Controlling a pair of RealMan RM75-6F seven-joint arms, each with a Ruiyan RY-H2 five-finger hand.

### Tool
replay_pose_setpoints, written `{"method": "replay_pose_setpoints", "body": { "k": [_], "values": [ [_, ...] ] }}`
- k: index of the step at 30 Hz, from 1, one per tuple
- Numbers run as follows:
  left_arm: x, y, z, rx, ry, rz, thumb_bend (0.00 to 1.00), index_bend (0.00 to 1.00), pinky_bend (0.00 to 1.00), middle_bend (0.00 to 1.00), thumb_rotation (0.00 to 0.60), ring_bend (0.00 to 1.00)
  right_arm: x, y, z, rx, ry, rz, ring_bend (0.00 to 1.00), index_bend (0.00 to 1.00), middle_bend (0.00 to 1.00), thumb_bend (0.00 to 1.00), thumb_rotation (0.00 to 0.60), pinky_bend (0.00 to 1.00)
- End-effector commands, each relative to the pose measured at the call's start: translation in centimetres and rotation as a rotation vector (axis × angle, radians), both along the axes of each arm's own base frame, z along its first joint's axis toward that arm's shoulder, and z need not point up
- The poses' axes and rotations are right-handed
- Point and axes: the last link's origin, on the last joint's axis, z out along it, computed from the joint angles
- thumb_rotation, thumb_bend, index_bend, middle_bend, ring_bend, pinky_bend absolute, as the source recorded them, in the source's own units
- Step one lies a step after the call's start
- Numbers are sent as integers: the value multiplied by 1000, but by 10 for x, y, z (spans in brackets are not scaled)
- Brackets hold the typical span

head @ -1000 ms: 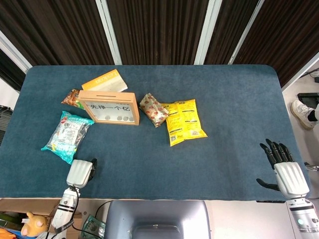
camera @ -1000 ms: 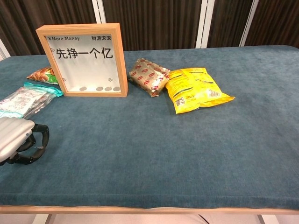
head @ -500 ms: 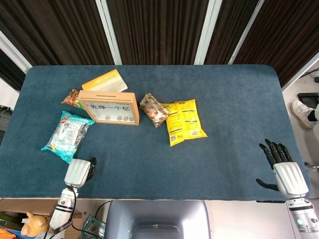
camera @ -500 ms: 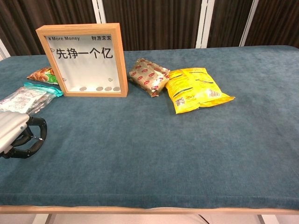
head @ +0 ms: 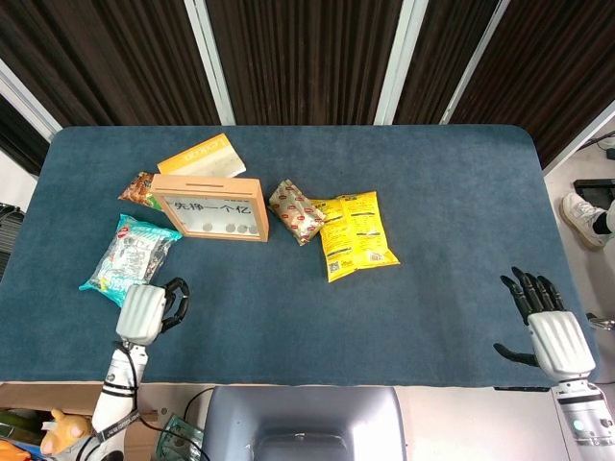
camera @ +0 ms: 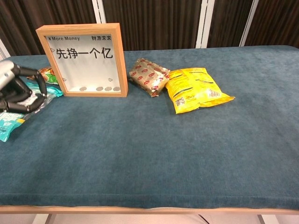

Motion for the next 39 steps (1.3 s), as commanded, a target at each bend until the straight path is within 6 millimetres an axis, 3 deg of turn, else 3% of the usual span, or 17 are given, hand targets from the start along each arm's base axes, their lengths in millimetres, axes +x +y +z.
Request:
{"method": "replay_pose_setpoints", "body": {
  "k": [1, 5, 11, 16, 26, 39],
  "values": [
    [48, 30, 60, 24, -91, -19, 701, 714, 1000, 1000, 600, 1000, -2, -3, 3, -5, -11, -10, 0, 0, 0, 178, 600, 0],
    [75, 56, 88, 68, -80, -14, 701, 716, 1000, 1000, 600, 1000, -3, -4, 7, -18, -22, -13, 0, 0, 0, 178, 600, 0],
    [115, 97, 122, -30, -214, 74, 710, 714, 1000, 1000, 600, 1000, -3, -3, 11, -37, -36, -5, 0, 0, 0, 177, 600, 0],
    [137, 127, 138, -49, -218, 116, 713, 714, 1000, 1000, 600, 1000, -7, -7, 13, -39, -39, -28, 0, 0, 0, 178, 600, 0],
    [156, 167, 123, -74, -157, 147, 705, 714, 1000, 1000, 600, 1000, -10, -9, 19, -56, -52, -50, 0, 0, 0, 178, 600, 0],
    [149, 191, 96, -84, -56, 174, 672, 714, 1000, 1000, 600, 1000, -15, -7, 27, -75, -63, -70, 0, 0, 0, 178, 600, 0]
  ]
}}
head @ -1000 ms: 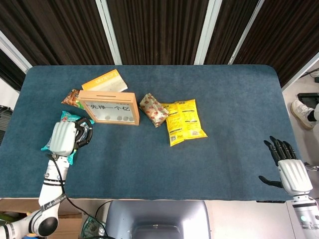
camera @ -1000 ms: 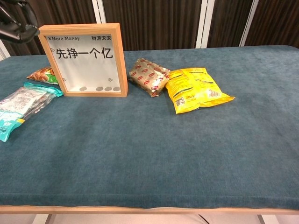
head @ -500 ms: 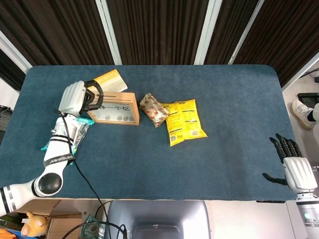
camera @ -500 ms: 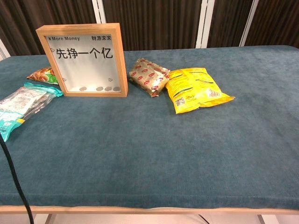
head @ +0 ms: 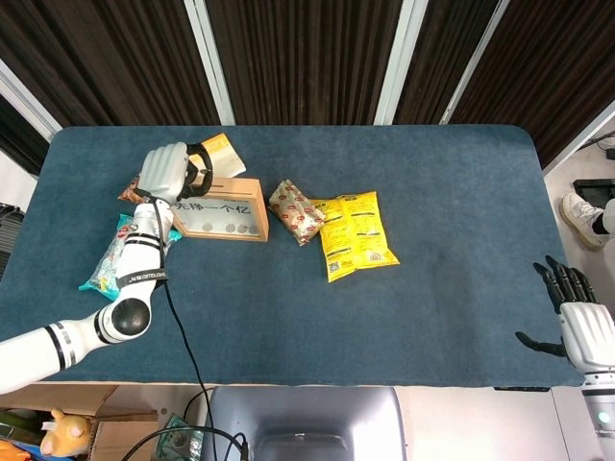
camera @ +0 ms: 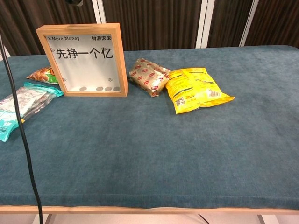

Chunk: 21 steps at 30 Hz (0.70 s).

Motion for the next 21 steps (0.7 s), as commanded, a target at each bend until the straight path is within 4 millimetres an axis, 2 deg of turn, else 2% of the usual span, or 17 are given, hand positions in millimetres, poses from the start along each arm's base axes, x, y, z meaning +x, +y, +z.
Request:
{"method": "replay_pose_setpoints", "body": {
  "k": [1, 21],
  "values": [
    [0, 2, -3, -9, 2, 0, 670, 714, 1000, 1000, 600, 1000, 0, 1, 0, 1, 1, -1, 0, 0, 0, 177, 600, 0],
    [-11, 13, -21, -44, 38, 34, 638, 718, 1000, 1000, 600, 1000, 0, 4, 5, -13, -12, 4, 0, 0, 0, 178, 600, 0]
  ]
}}
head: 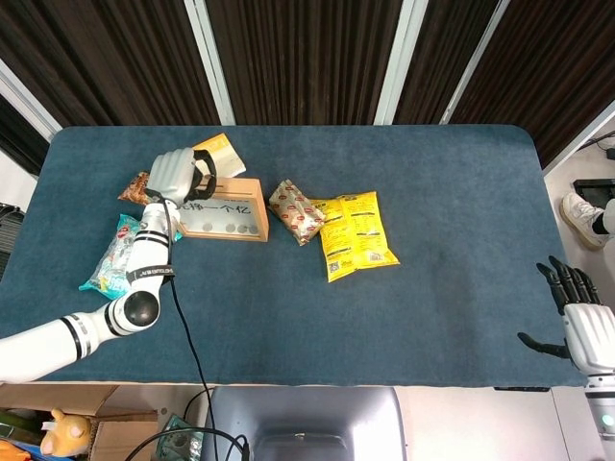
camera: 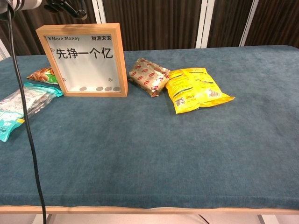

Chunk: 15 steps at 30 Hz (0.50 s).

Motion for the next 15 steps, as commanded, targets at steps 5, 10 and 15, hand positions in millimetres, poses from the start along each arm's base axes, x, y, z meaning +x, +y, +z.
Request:
{"method": "replay_pose_setpoints", "body": {
  "k": [5, 10, 15],
  "values": [
    [-2, 0, -6, -10, 25, -3, 631, 717, 1000, 1000, 600, 1000, 0, 2, 2, -5, -3, 2, 0, 0, 0, 178, 600, 0],
    [-3, 1, -7, -11, 37, 2, 629, 718, 1000, 1000, 600, 1000, -1, 2, 3, -6, -5, 0, 0, 0, 0, 177, 600, 0],
    [-5, 2, -7, -12, 42, 8, 626, 718, 1000, 1000, 600, 1000, -1, 2, 3, -6, -5, -2, 0, 0, 0, 178, 600, 0]
  ]
}}
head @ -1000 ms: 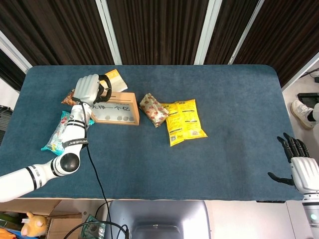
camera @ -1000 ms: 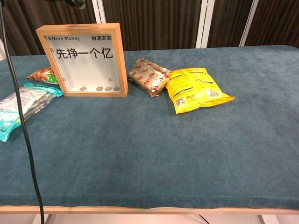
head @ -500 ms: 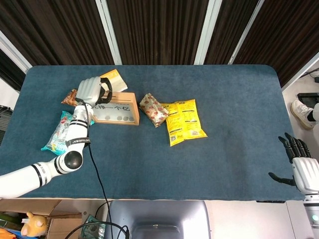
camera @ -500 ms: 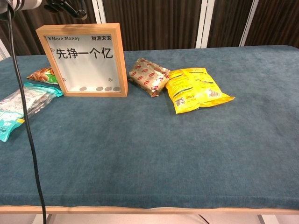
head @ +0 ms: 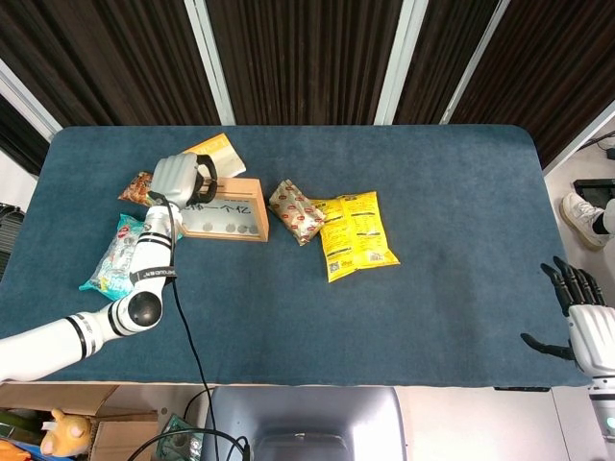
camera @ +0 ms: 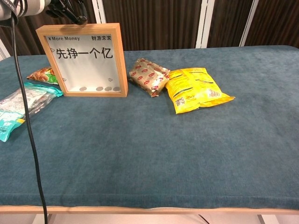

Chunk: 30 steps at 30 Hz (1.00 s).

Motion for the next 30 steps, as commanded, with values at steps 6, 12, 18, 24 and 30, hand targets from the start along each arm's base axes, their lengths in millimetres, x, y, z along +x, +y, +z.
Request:
{"method": "replay_pose_setpoints", "body": {
  "k": [6, 12, 18, 24, 30],
  "values": [
    [-4, 1, -1, -10, 6, 8, 625, 718, 1000, 1000, 600, 1000, 0, 0, 0, -6, -1, 0, 0, 0, 0, 177, 600, 0],
    [-6, 0, -2, -21, 13, 10, 625, 717, 1000, 1000, 600, 1000, 0, 0, 0, -5, 0, 0, 0, 0, 0, 177, 600, 0],
    [-7, 1, -3, -21, 7, 8, 607, 587, 1000, 1000, 600, 1000, 0, 0, 0, -3, 0, -3, 0, 0, 0, 177, 600, 0],
    [-8, 0, -3, -25, 1, 0, 514, 294, 1000, 1000, 600, 1000, 0, 0, 0, -2, 0, -2, 0, 0, 0, 178, 600, 0],
    [-5, -2, 2, -8, -14, -18, 488, 229, 1000, 1000, 600, 1000, 0, 0, 0, -3, 0, -3, 0, 0, 0, 178, 600, 0]
  ]
}}
